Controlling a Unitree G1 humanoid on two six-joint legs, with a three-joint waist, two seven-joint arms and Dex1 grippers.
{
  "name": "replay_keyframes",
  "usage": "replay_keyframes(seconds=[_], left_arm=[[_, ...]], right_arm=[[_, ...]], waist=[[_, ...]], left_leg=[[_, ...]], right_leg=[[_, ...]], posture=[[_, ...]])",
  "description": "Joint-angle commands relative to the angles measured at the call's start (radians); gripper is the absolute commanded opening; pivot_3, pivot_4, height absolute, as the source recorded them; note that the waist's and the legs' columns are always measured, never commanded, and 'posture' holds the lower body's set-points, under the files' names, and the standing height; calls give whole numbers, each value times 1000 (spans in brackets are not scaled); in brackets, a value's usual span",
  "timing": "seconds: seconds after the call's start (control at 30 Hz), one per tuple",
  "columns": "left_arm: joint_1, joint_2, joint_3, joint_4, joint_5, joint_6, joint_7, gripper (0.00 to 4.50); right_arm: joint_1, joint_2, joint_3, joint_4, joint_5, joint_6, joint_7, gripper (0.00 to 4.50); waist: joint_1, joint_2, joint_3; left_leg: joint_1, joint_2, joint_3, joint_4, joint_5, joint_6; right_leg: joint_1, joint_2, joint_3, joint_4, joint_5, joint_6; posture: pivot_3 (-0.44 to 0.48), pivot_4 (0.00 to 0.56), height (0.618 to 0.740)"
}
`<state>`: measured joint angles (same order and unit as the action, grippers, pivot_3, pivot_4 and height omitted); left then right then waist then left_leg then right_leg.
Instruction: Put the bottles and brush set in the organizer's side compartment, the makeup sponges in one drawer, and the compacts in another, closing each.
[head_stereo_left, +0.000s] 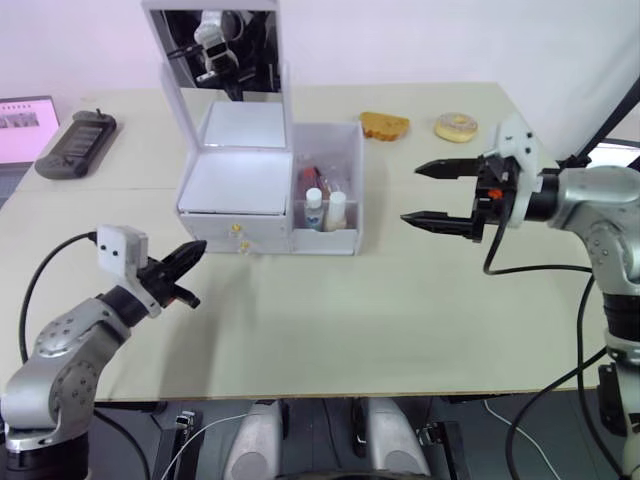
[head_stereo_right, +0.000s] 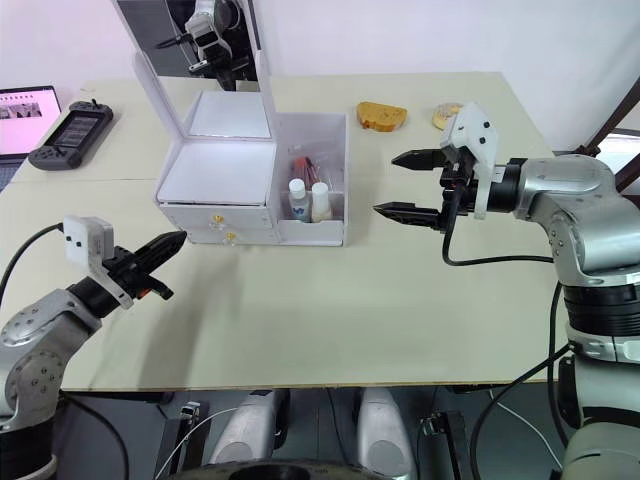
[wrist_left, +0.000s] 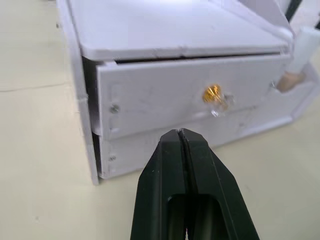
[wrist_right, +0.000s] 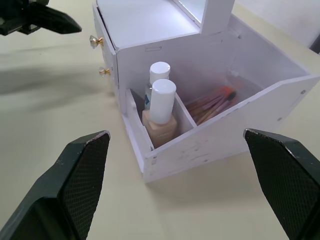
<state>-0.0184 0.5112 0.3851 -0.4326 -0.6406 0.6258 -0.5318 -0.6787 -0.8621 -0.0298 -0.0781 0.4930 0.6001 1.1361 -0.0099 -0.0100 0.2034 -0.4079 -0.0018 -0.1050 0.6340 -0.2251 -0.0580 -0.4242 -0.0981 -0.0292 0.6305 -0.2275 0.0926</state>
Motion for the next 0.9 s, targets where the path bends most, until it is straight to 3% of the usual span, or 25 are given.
replay_keyframes(seconds=[0.03, 0.27, 0.53, 0.73, 0.9], left_arm=[[-42, -1, -37, 15, 30, -32, 18, 13], [-127, 5, -89, 126, 78, -79, -2, 13], [-99, 63, -71, 101, 49, -45, -42, 13], [-4, 178, 35, 73, 21, -12, -96, 13], [87, 276, 159, 128, 81, -104, -165, 13]], right_arm=[[-37, -2, -13, -9, -1, -20, 4, 4500], [-20, -12, -25, -9, -15, -36, -10, 4500], [66, -43, -71, -25, -2, -31, -7, 4500], [151, -33, -158, 45, 42, -52, 14, 4500], [277, -16, -218, 195, -48, -285, 1, 4500]], waist=[[-1, 0, 0], [0, 0, 0], [-1, 0, 0], [-5, 0, 0], [-1, 0, 0]], left_leg=[[0, 0, 0, 0, 0, 0], [0, 0, 0, -1, 0, 0], [0, 0, 0, -1, 0, 0], [0, 0, 0, -3, 0, 0], [0, 0, 1, -2, 0, 0]], right_leg=[[0, 0, 0, 0, 0, 0], [0, 1, 0, 0, 2, -3], [0, 1, 0, 0, 2, -3], [-1, 1, 1, 0, 2, -3], [-1, 1, 1, -1, 2, -3]], posture=[[0, 150, 740], [0, 150, 740], [0, 150, 740], [0, 150, 740], [0, 150, 740]])
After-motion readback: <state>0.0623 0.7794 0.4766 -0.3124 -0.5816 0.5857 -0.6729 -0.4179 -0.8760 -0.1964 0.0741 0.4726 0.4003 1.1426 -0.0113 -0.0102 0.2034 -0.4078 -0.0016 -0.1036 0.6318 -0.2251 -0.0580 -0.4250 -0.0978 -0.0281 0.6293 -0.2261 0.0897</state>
